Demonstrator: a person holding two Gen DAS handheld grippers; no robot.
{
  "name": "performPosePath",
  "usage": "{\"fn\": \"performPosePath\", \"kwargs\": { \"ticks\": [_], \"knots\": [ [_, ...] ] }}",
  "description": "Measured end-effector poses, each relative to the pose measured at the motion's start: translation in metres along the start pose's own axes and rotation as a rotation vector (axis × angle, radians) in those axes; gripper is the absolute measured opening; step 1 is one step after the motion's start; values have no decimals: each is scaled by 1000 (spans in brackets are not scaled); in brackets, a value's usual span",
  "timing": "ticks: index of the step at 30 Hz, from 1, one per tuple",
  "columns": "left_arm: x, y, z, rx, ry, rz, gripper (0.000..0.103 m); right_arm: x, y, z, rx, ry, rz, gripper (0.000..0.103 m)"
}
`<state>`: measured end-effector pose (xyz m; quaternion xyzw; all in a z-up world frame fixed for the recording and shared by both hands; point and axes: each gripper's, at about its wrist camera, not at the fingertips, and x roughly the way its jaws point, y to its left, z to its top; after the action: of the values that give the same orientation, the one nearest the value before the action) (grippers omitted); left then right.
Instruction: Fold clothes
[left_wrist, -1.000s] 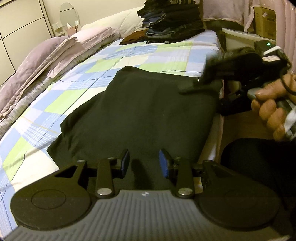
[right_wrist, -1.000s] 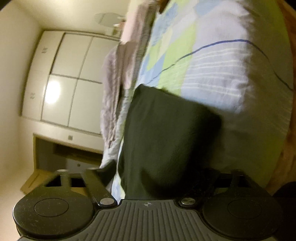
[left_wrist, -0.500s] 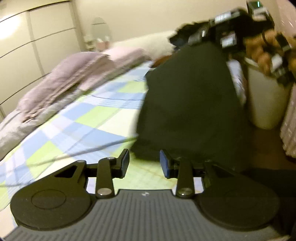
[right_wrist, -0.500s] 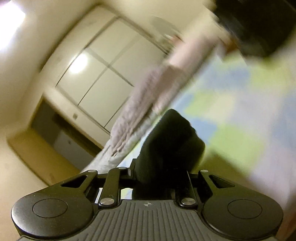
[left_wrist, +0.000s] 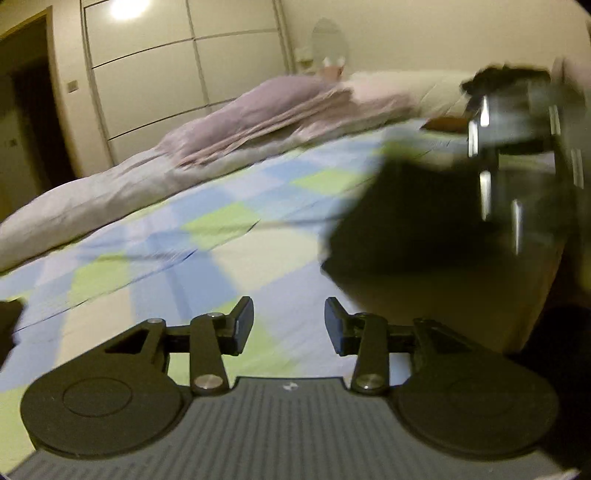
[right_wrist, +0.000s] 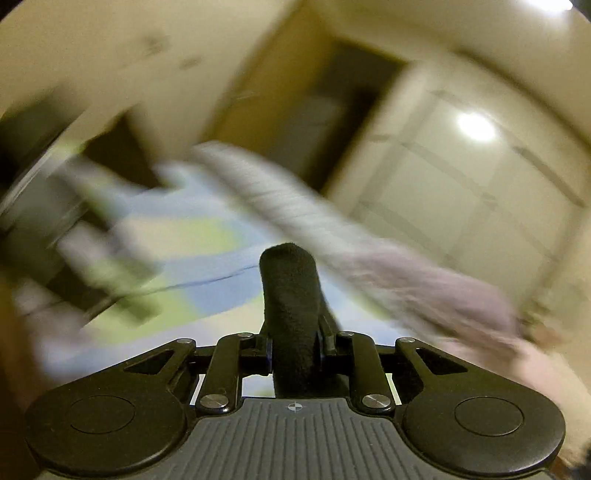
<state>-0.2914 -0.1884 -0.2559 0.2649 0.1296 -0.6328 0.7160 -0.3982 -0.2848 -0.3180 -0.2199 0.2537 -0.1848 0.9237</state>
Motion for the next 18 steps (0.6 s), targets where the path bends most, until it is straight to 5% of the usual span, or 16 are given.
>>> {"fn": "performPosePath", "kwargs": {
  "ticks": [3,5,6,7,8,9,14,18],
  "knots": [
    [-13,11,-21,30,53,31,41,35,65,-27,-83,60,153,20],
    [-19,16,-29,35,69,36,41,40,84,-38,-122,70,172,22],
    [-20,18,-32,38,71,34,41,36,89,-40,-137,59,163,28],
    [-21,19,-33,41,69,32,41,31,89,-40,-128,47,172,47],
    [-20,19,-31,38,59,26,42,26,85,-40,-102,38,186,64],
    [-19,20,-28,34,49,19,42,20,79,-41,-72,32,197,69],
    [16,14,4,-7,7,-98,45,-27,23,-45,143,53,148,69],
    [58,1,32,-29,12,-221,45,-54,-48,-82,432,140,10,69]
  ]
}}
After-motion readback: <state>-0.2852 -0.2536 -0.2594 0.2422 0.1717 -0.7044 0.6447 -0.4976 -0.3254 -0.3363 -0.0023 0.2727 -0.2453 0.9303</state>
